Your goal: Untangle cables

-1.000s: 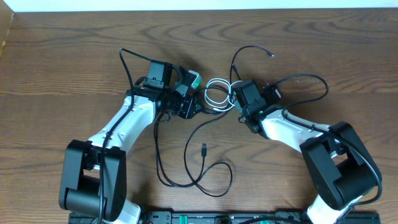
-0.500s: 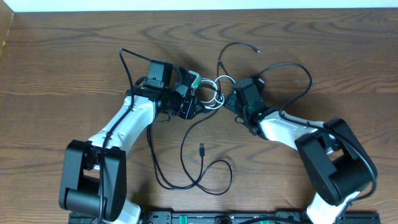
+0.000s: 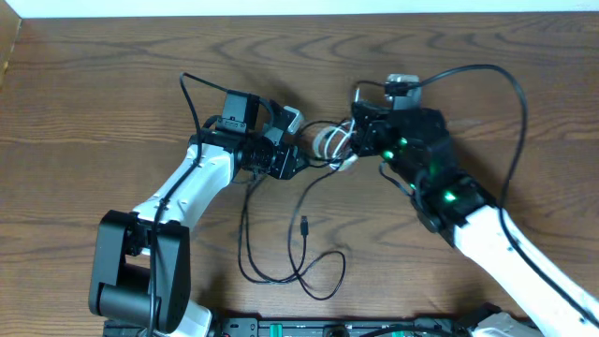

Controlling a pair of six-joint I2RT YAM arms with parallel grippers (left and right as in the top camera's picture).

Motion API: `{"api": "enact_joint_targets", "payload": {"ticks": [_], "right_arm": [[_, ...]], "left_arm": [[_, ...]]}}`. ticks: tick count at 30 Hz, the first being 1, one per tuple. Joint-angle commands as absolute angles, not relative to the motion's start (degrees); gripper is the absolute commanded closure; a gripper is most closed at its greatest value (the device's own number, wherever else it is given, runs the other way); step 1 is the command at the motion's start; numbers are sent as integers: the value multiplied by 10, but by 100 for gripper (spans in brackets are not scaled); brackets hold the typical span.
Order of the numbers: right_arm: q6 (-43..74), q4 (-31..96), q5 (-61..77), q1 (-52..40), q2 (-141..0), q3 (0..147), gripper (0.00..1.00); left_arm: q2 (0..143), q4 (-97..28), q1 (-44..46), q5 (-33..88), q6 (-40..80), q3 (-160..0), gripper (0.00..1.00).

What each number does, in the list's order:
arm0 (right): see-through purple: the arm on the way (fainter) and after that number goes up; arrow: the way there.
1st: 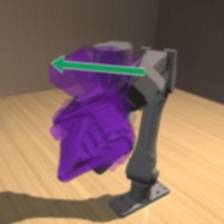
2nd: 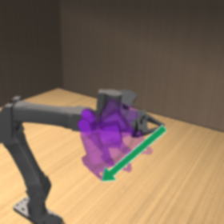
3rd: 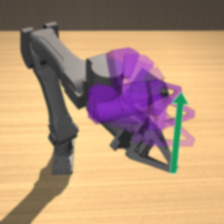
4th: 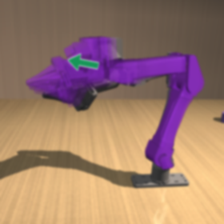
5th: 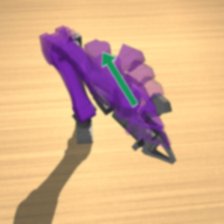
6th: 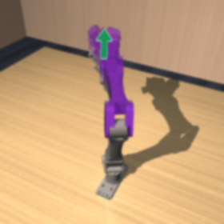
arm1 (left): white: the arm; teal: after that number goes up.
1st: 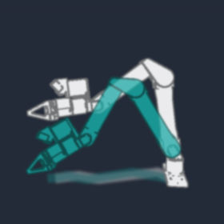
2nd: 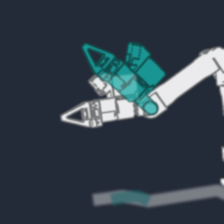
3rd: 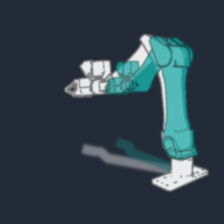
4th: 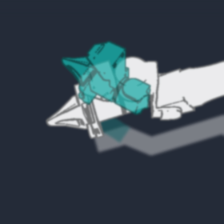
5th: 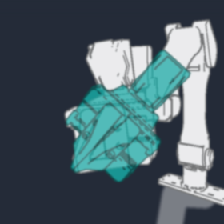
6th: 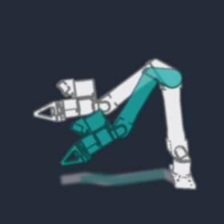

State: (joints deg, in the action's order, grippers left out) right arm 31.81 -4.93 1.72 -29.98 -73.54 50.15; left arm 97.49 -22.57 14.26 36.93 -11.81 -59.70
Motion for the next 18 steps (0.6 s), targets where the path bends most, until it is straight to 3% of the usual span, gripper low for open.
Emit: {"api": "enact_joint_targets", "payload": {"ticks": [1, 9, 18], "right_arm": [[293, -38, 17, -304, -701, 503, 99], [293, -22, 17, -318, -700, 503, 99], [293, -40, 17, -341, -700, 503, 99]], "left_arm": [[962, -226, 143, 382, -117, -598, 48], [962, -173, 182, 496, -117, -598, 34], [962, -109, 250, 484, -117, -598, 32]]}}
